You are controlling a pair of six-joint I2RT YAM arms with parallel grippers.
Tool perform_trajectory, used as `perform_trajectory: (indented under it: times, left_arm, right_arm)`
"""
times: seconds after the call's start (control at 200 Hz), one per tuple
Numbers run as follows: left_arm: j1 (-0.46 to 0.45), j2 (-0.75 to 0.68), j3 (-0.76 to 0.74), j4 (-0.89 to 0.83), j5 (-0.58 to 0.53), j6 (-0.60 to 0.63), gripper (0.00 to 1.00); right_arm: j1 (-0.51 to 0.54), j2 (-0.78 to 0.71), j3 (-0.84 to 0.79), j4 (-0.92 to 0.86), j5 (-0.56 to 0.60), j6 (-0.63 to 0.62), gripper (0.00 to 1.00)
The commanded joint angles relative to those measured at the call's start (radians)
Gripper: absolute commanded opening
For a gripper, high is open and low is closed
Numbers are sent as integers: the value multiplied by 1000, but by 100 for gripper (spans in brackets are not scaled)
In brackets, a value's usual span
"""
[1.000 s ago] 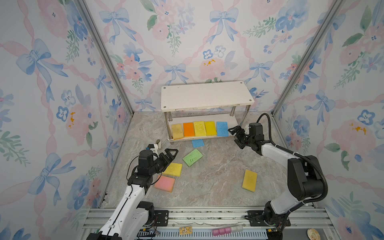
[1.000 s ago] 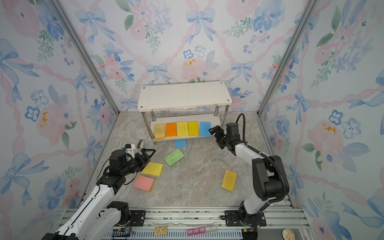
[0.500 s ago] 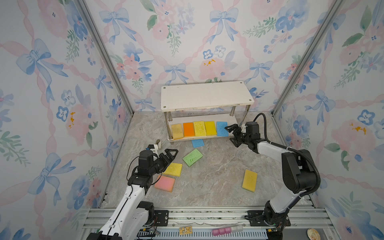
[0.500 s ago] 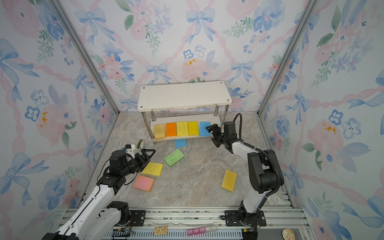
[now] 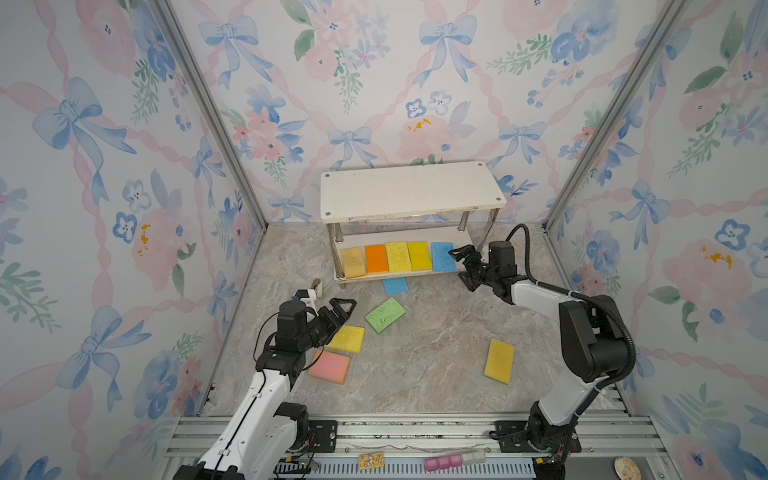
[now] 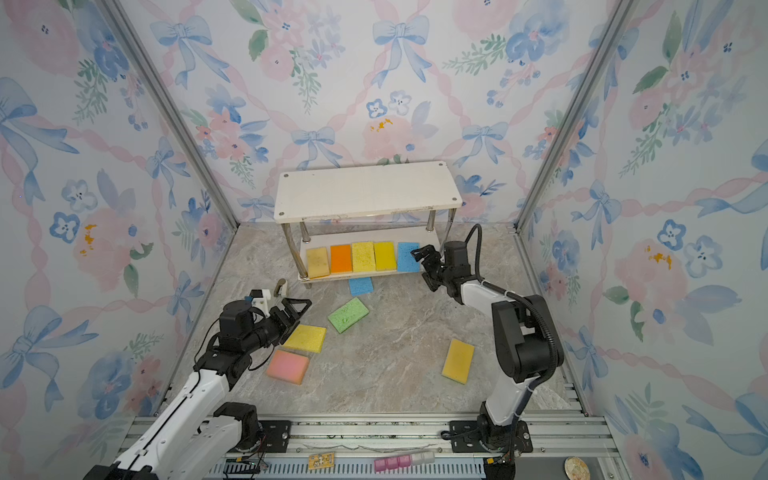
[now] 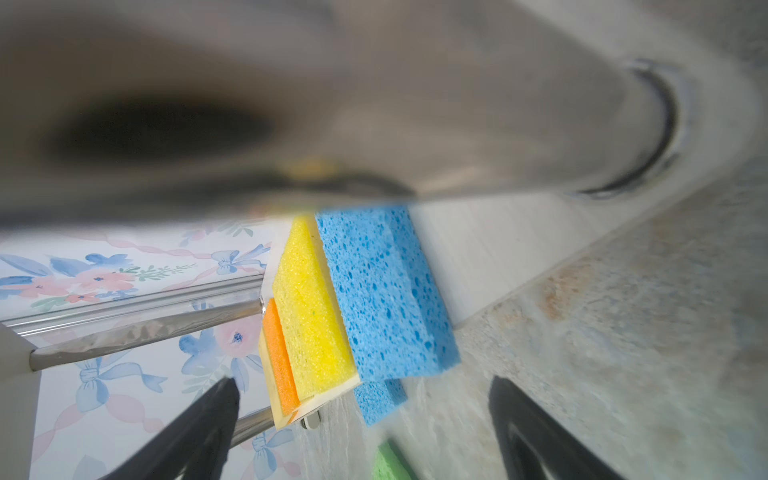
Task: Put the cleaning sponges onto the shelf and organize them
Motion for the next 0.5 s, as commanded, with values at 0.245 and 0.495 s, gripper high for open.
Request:
perform_trajectory:
  times: [0.245,0.495]
  left_arm:
    - [5,-1,-20,22,-1,-6,98]
    - [4,-23,-37,22,2,-13,98]
  right_arm:
    - [94,-163,-201,86,182,222,94]
    - [81,-13,-203,296,158,313,0]
